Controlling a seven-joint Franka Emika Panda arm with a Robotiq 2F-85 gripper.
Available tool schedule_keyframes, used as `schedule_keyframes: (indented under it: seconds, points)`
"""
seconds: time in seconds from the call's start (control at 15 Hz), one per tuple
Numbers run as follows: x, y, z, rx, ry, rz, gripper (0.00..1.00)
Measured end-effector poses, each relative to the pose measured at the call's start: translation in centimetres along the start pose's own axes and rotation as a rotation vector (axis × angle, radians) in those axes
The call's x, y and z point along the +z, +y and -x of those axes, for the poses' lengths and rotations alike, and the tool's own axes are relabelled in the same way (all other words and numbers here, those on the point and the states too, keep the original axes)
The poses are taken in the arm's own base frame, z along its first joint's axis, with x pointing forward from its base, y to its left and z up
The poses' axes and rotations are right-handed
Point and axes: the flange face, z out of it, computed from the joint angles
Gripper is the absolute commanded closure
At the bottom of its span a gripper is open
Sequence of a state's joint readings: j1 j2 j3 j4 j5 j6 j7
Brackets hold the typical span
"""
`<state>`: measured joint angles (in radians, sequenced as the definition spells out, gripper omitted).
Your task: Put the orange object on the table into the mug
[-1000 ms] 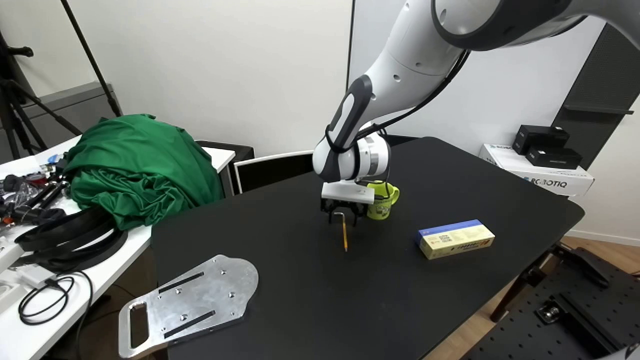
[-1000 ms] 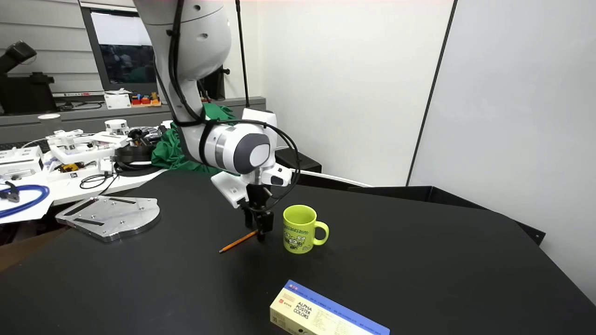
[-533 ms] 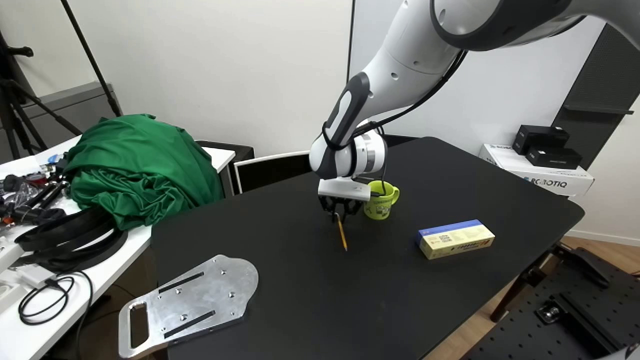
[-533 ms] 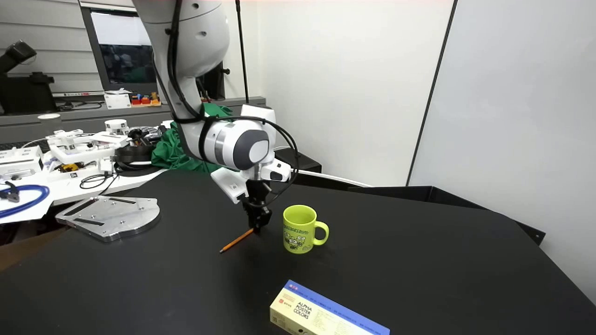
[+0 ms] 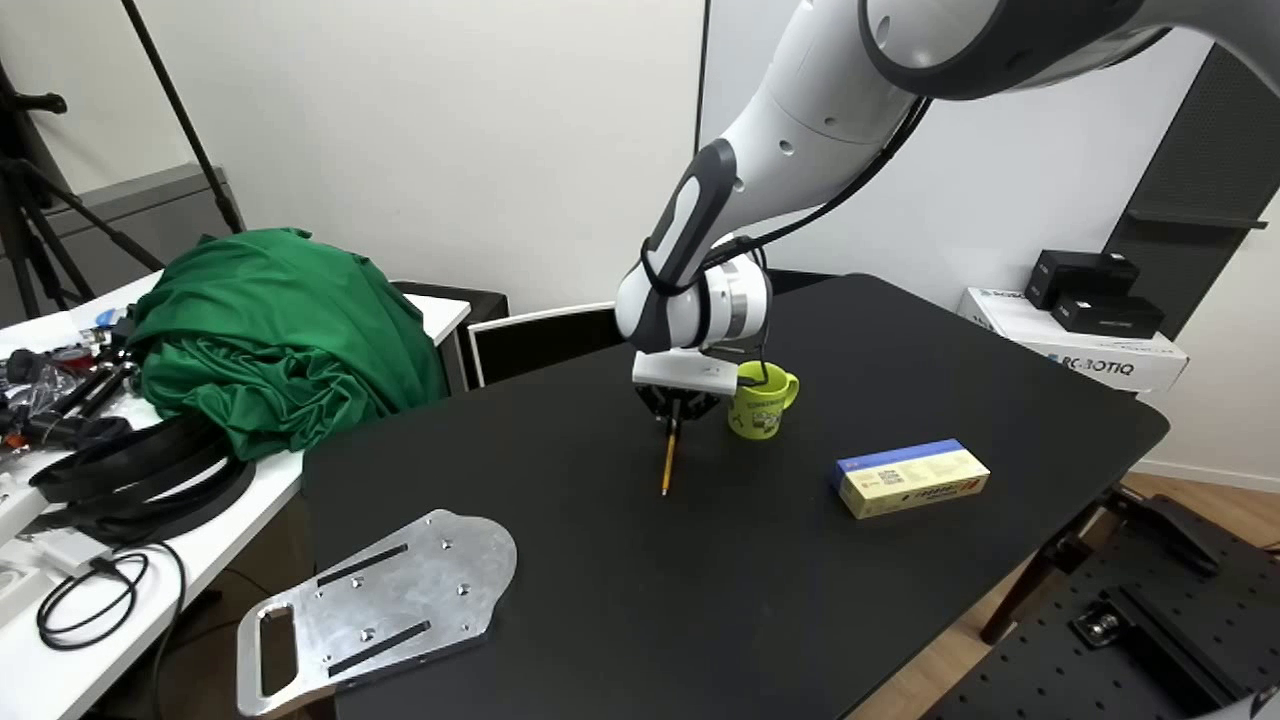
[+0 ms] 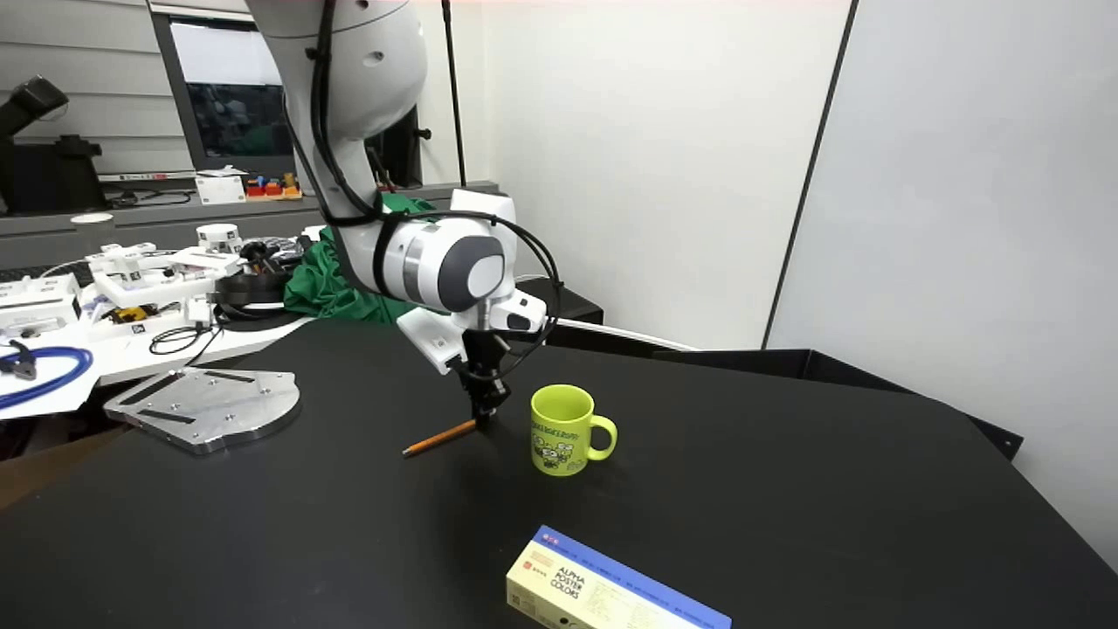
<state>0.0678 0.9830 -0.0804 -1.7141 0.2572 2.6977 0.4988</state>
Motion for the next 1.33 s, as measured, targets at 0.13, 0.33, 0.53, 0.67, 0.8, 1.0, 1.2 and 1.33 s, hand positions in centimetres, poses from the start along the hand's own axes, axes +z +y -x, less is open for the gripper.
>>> schedule_keyframes:
  seconds: [0.13, 0.33, 0.53, 0.67, 0.8, 1.0, 1.2, 1.33]
  points:
    - [-1.6, -0.9, -0.2, 0.0, 0.027, -0.008, 0.98]
    - [-5.2, -2.6, -0.7, 0.002, 0.081, -0.027, 0.98]
    - [-8.8, -3.4, -1.2, 0.013, 0.131, -0.039, 0.98]
    - [-11.0, -3.3, -1.3, 0.014, 0.163, -0.035, 0.98]
    - [-12.9, -2.9, -1.3, 0.01, 0.198, -0.024, 0.98]
    - [-15.1, -1.6, -1.2, 0.0, 0.261, 0.009, 0.98]
    - [-16.9, 0.4, -1.3, -0.01, 0.34, 0.035, 0.98]
    - [-18.1, 2.0, -1.8, -0.019, 0.419, 0.036, 0.98]
